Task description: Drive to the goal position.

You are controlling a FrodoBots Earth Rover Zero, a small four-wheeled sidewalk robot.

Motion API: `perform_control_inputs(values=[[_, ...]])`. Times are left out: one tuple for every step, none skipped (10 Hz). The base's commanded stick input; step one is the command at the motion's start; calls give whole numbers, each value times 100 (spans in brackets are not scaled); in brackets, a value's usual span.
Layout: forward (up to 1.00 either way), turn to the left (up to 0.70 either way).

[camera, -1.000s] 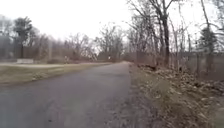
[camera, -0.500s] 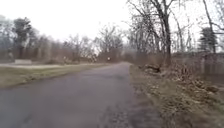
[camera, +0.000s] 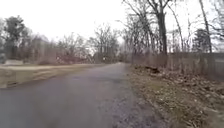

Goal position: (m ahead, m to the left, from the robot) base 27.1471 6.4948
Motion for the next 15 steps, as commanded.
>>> perform_control_inputs(values=[[100,0],[100,0],[100,0],[100,0],[100,-37],[100,-25],[100,-13],[100,-1],[100,0],[100,0],[100,0],[100,0],[100,0],[100,0],[100,0]])
